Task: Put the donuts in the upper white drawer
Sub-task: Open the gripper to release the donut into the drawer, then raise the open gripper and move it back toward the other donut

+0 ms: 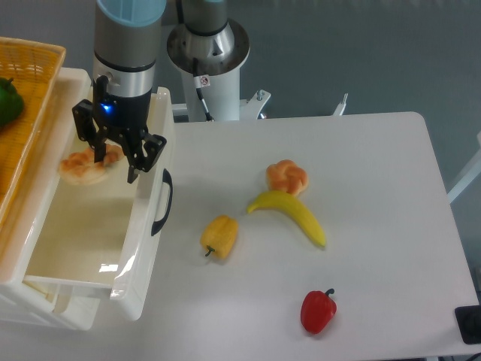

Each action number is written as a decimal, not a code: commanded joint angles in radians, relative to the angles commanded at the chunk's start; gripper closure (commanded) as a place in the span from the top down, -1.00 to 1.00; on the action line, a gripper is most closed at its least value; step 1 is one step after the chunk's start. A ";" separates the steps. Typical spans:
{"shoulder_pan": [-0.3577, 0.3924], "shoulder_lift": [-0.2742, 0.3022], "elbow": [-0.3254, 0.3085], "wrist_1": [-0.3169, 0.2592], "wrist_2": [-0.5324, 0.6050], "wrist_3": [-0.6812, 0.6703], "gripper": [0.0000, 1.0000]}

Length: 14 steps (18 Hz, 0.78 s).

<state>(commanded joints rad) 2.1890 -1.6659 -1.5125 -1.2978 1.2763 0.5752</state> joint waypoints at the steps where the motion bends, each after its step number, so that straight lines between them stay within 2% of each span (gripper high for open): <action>1: 0.000 -0.002 0.000 0.000 0.000 0.000 0.36; 4: -0.005 -0.002 -0.002 0.002 0.000 0.000 0.37; 6: -0.005 -0.002 -0.002 0.002 0.000 0.000 0.46; 14: -0.003 0.000 0.005 0.003 0.002 0.002 0.47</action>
<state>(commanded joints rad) 2.1859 -1.6659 -1.5079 -1.2947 1.2778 0.5768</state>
